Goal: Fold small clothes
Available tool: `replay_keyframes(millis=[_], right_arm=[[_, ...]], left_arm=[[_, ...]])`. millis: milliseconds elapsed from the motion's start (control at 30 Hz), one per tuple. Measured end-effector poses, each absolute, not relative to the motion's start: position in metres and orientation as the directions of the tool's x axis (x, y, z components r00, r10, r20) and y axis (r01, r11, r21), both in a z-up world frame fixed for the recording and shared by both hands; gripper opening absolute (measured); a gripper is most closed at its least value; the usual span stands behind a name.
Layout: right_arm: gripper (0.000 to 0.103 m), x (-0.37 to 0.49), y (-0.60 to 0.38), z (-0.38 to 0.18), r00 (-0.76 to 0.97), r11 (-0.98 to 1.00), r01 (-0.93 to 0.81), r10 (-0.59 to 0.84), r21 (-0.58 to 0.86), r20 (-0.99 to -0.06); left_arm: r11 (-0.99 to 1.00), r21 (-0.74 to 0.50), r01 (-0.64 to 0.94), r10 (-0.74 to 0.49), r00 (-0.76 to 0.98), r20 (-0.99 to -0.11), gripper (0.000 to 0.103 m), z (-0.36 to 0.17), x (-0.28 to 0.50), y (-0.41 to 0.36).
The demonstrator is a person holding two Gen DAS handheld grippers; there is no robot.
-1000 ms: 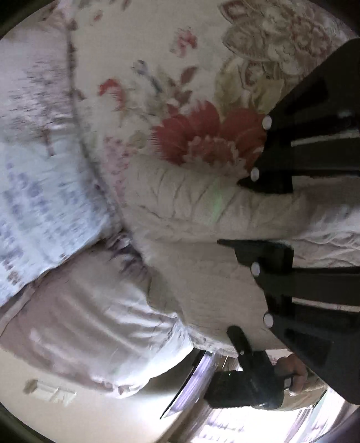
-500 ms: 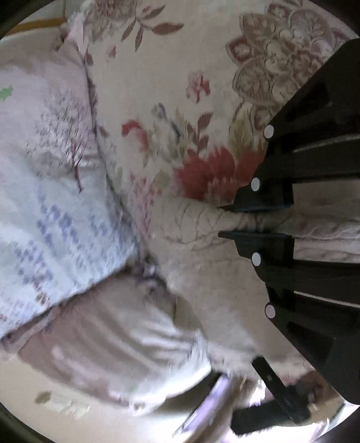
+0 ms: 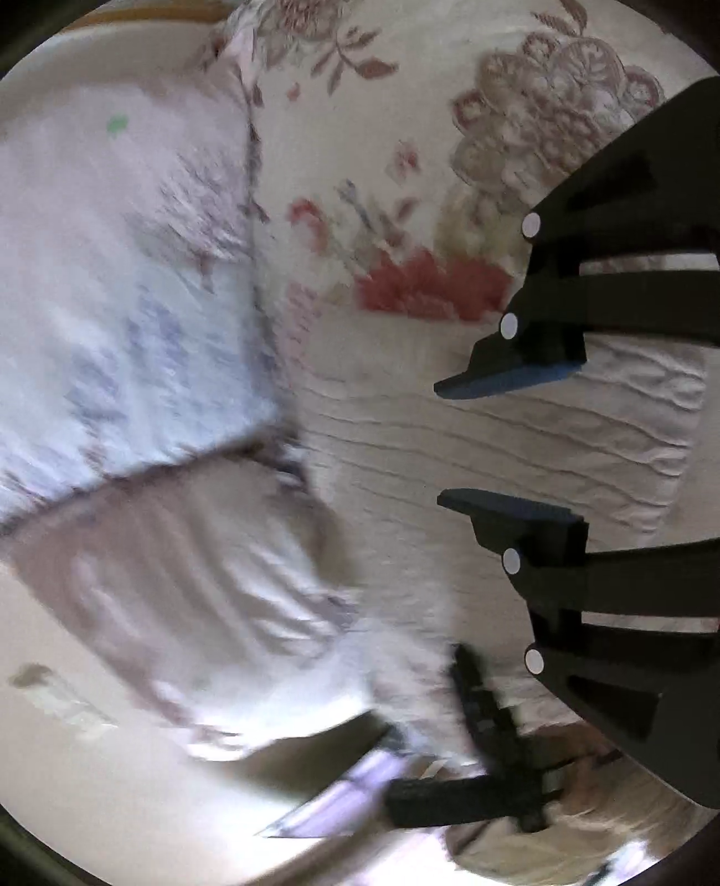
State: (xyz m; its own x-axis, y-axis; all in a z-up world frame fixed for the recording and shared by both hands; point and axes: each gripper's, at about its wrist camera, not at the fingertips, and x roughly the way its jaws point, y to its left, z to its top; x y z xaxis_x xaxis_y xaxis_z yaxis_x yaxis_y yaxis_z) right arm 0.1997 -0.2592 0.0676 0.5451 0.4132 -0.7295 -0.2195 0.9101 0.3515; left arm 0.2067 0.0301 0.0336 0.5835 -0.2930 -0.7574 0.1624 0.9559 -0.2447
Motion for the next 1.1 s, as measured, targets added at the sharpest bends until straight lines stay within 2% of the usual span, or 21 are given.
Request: replay_keyframes(millis=[67, 133, 200, 267, 333, 533, 633, 733, 967, 1100], right_arm=[[0.038, 0.202, -0.250, 0.050, 0.516, 0.938, -0.206, 0.347, 0.279, -0.783], [0.039, 0.201, -0.247, 0.049, 0.537, 0.943, -0.200, 0.334, 0.268, -0.774], [0.047, 0.202, -0.249, 0.054, 0.538, 0.939, -0.188, 0.344, 0.289, -0.769], [0.072, 0.195, -0.254, 0.062, 0.560, 0.932, -0.180, 0.360, 0.315, -0.746], [0.088, 0.179, -0.259, 0.074, 0.622, 0.944, -0.171, 0.326, 0.283, -0.712], [0.097, 0.143, -0.273, 0.091, 0.716, 0.967, -0.135, 0.247, 0.217, -0.653], [0.102, 0.126, -0.275, 0.092, 0.738, 0.982, -0.106, 0.182, 0.154, -0.650], [0.102, 0.116, -0.270, 0.088, 0.743, 0.988, -0.100, 0.155, 0.121, -0.651], [0.102, 0.108, -0.251, 0.065, 0.642, 0.978, -0.114, 0.207, 0.175, -0.738], [0.102, 0.104, -0.234, 0.055, 0.620, 0.989, -0.109, 0.148, 0.103, -0.770]], left_arm=[[0.961, -0.227, 0.157, -0.276, 0.588, -0.761, 0.085, 0.031, 0.208, 0.028], [0.969, -0.195, 0.150, -0.246, 0.599, -0.762, 0.089, 0.030, 0.209, 0.026], [0.969, -0.195, 0.150, -0.246, 0.609, -0.754, 0.088, 0.033, 0.207, 0.027], [0.970, -0.188, 0.155, -0.244, 0.638, -0.730, 0.088, 0.041, 0.197, 0.029], [0.969, -0.183, 0.166, -0.247, 0.663, -0.707, 0.088, 0.048, 0.184, 0.031], [0.963, -0.216, 0.165, -0.268, 0.696, -0.666, 0.100, 0.058, 0.144, 0.040], [0.970, -0.198, 0.142, -0.239, 0.707, -0.666, 0.101, 0.057, 0.125, 0.040], [0.976, -0.175, 0.126, -0.213, 0.698, -0.684, 0.101, 0.054, 0.113, 0.036], [0.993, -0.040, 0.107, -0.101, 0.650, -0.753, 0.101, 0.038, 0.104, 0.007], [0.994, -0.017, 0.104, -0.080, 0.638, -0.766, 0.101, 0.033, 0.103, 0.001]])
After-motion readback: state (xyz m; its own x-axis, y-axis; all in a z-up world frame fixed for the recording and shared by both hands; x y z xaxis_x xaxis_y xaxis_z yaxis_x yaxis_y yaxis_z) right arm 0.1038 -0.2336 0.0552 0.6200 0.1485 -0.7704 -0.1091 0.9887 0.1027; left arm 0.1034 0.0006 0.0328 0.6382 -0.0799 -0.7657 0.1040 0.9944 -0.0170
